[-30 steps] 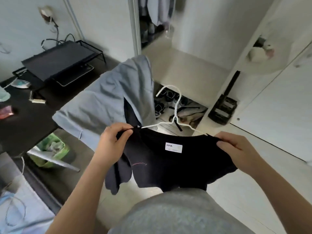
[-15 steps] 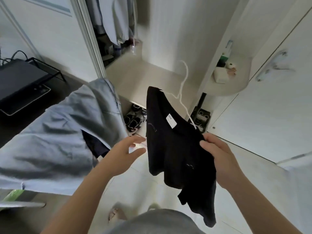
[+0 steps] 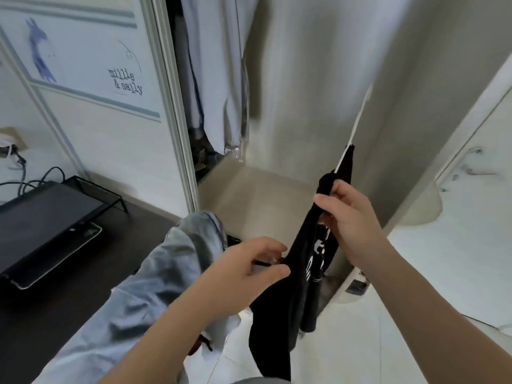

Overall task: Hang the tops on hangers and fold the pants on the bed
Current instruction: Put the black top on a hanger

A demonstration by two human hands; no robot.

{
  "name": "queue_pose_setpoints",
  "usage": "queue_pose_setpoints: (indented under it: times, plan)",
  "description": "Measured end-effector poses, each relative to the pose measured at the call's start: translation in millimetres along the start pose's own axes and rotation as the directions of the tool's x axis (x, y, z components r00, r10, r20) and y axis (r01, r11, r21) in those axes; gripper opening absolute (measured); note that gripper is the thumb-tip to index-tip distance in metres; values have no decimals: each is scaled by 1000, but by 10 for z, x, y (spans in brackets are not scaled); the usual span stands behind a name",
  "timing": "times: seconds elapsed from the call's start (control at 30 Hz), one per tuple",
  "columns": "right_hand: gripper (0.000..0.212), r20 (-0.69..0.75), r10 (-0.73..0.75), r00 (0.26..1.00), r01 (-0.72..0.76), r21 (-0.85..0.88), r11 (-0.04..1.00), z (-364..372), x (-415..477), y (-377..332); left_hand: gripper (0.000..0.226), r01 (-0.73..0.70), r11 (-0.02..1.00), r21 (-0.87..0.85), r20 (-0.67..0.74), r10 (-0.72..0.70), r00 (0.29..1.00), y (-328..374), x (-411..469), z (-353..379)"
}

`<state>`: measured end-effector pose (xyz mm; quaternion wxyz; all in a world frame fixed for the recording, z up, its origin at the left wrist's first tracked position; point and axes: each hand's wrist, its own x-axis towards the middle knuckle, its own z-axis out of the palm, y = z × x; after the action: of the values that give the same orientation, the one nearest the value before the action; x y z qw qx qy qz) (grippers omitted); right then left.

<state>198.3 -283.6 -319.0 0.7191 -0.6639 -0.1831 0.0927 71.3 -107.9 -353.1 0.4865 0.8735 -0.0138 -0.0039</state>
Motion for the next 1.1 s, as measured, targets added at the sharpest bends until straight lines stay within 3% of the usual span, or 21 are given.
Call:
queue_pose_setpoints:
  times: [0.2,0.4,0.73,0.93,1.1]
  plan:
    - [14,-12,-156,988,155,-74,985,420,625,-396,29,-107,980,169,-2,109,994,-19,340,-552]
    - [16,-26,-284,958,280,-92,955,694,1326,-1002,17,-128,940,317,-190,196,962,148,843,-1119]
    - [17,72,-491,868,495,-186,848,902,2455,-2042,21,-224,902,369,-355,359,863,687,1822,-1886]
    - [10,100,-587,804,593,-216,776,817,3324,-2699,20,-187,832,523,-425,444,789,1161,2554,-2510]
    - [30,72,-661,747,655,-249,713,657,3987,-3287,22,-117,714,691,-413,523,746,1703,3122,-2972]
